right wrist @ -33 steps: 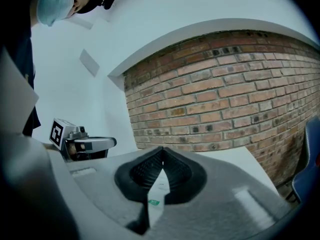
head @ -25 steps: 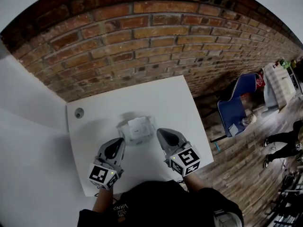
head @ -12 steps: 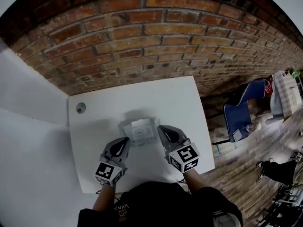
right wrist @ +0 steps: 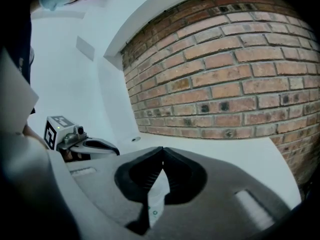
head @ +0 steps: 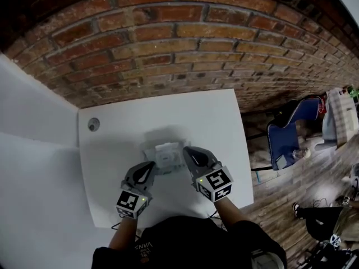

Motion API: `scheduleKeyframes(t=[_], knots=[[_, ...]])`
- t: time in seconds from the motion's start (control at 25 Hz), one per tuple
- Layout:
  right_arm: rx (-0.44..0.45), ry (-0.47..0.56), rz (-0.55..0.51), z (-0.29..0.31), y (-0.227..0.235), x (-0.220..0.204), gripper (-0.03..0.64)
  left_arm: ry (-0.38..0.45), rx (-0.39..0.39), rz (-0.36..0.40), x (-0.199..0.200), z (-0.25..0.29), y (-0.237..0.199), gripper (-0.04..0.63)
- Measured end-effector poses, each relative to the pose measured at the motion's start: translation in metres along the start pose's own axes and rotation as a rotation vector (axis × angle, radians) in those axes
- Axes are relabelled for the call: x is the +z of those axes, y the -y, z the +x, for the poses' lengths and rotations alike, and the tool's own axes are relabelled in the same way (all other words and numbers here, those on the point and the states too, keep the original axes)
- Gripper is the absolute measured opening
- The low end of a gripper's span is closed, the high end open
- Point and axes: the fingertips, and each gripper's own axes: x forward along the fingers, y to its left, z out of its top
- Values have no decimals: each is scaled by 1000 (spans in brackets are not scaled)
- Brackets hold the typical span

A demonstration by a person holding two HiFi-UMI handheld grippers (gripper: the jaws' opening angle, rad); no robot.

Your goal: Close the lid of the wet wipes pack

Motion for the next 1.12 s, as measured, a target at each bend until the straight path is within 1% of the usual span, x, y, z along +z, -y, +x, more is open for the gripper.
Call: scheduleKeyframes(t=[0.28, 0.52, 0.8, 1.12], knots=[[24, -42, -16, 21, 7, -3, -3, -29, -2, -16, -12, 12, -4, 2], [24, -18, -44, 44, 17, 6, -3, -64, -3, -24, -21, 18, -8, 2], [45, -93, -88, 65, 21, -6, -3, -105, -14, -27, -32, 25, -6, 2], [77, -152, -118, 80, 18, -11, -3, -152, -23, -35, -46, 28, -1, 2]])
